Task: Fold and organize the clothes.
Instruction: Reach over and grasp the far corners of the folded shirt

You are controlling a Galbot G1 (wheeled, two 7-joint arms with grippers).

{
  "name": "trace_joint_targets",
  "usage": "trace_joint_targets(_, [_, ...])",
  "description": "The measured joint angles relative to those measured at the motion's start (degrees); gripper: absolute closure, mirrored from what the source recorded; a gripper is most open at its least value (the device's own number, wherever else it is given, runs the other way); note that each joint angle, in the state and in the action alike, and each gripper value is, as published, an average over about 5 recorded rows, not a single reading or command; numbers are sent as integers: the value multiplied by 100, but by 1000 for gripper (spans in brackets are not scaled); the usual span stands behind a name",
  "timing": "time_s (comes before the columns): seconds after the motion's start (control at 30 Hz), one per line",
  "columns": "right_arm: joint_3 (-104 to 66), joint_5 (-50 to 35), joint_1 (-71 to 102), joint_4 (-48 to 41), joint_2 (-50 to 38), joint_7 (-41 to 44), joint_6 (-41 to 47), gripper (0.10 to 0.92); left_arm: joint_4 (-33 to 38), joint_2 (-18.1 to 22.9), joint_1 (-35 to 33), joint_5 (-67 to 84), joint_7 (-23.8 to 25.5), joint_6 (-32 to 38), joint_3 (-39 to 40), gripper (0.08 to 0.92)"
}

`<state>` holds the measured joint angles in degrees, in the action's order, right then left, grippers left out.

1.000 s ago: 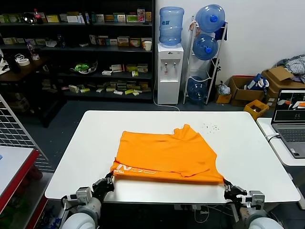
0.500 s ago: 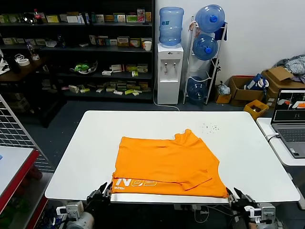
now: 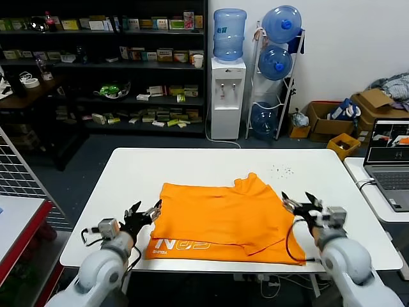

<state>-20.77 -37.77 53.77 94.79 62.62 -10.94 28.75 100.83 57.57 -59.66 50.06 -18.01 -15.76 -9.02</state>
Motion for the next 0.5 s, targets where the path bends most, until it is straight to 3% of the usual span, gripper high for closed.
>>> trace_joint_targets(0.23, [572, 56, -1194, -1459, 444, 116, 126, 203, -1488, 244, 1379, 73, 378, -128, 681, 177])
trace_joint_targets(0.5, [851, 164, -1768, -2497, 774, 192, 250, 203, -2481, 416, 2076, 74, 593, -226, 1107, 177])
